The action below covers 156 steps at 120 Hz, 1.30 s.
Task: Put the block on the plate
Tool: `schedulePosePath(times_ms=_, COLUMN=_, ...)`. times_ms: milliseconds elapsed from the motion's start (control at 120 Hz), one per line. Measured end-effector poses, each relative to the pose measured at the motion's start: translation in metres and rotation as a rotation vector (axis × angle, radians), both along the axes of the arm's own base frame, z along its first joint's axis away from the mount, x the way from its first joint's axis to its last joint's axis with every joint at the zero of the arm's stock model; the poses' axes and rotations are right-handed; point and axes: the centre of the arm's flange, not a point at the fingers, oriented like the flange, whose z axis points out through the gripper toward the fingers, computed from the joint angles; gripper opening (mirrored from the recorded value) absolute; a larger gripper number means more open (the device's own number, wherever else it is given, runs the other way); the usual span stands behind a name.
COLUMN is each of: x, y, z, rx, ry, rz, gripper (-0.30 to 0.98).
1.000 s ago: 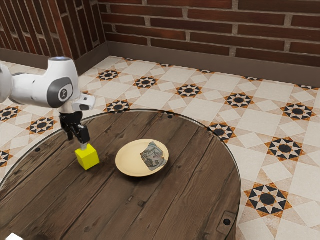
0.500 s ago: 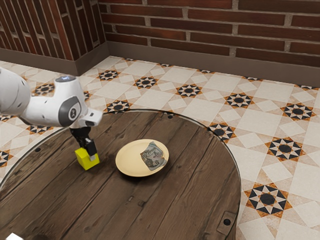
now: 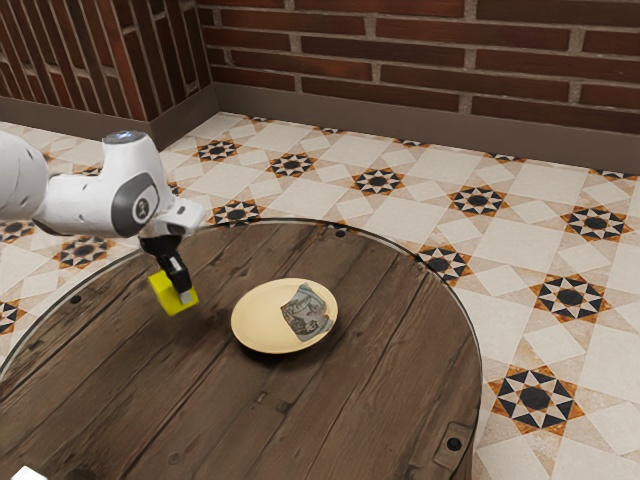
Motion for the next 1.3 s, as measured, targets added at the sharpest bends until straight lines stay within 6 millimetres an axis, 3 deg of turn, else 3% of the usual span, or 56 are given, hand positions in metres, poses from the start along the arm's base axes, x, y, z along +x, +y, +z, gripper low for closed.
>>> schedulePosePath(times_ms=83, x=0.004, y=-0.033, z=0.032, rx=-0.001, ry=-0.027, rz=-0.062, gripper=0.4)
schedulePosePath(times_ms=208, x=0.019, y=-0.086, z=0.052, rx=0.001, ry=-0.045, rz=-0.161, gripper=0.4)
schedulePosePath(times_ms=367, x=0.042, y=-0.151, z=0.033, rx=0.0, ry=-0.02, rz=-0.276, gripper=0.4)
schedulePosePath(times_ms=467, x=0.063, y=-0.18, z=0.02, rx=0.005, ry=-0.019, rz=-0.322, gripper=0.4)
schedulePosePath(times_ms=550, x=0.069, y=-0.195, z=0.004, rx=0.006, ry=-0.002, rz=-0.346, gripper=0.4)
schedulePosePath(times_ms=700, x=0.069, y=-0.198, z=-0.011, rx=0.003, ry=0.023, rz=-0.353, gripper=0.49)
schedulePosePath(times_ms=833, x=0.068, y=-0.193, z=0.003, rx=0.002, ry=0.014, rz=-0.348, gripper=0.58)
schedulePosePath(times_ms=950, x=0.061, y=-0.175, z=0.051, rx=0.001, ry=0.006, rz=-0.31, gripper=0.63)
schedulePosePath(times_ms=1083, x=0.05, y=-0.124, z=0.114, rx=0.012, ry=-0.006, rz=-0.175, gripper=0.65)
schedulePosePath(times_ms=1208, x=0.046, y=-0.098, z=0.184, rx=0.034, ry=-0.036, rz=-0.086, gripper=0.67)
schedulePosePath(times_ms=1300, x=0.032, y=-0.092, z=0.214, rx=0.04, ry=-0.034, rz=-0.043, gripper=0.67)
